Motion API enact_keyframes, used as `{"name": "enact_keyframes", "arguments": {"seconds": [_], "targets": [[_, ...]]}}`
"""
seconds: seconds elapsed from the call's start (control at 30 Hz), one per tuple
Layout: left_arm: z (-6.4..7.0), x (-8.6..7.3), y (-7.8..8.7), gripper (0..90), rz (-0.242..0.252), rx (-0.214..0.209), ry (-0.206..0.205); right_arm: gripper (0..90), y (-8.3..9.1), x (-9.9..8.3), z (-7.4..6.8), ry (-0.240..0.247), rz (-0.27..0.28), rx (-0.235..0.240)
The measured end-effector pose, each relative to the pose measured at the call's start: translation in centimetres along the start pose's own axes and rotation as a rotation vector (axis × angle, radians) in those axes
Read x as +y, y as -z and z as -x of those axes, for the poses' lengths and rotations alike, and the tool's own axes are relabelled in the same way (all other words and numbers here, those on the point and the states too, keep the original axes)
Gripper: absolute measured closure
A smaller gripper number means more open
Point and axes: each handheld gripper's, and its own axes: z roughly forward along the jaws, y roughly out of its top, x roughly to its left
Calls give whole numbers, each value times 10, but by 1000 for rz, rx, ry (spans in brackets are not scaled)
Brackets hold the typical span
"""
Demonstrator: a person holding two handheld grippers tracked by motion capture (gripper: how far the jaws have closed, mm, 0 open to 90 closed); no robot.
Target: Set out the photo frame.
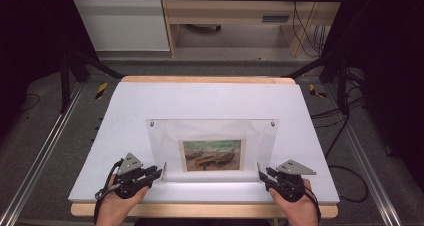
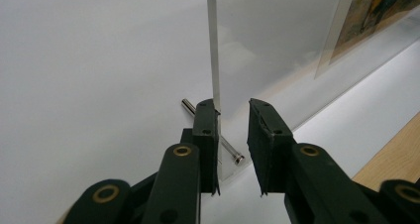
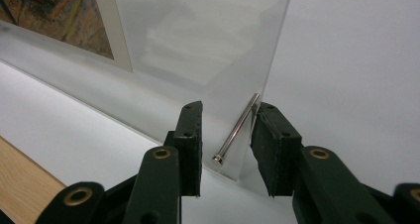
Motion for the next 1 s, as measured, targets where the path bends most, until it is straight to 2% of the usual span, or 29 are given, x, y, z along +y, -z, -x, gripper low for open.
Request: {"name": "enact_keyframes", "arguments": {"seconds": [1.0], "targets": [[0,-1,0,729,-12,-11,-4,651,1,-1,1,4,-2,14]]}}
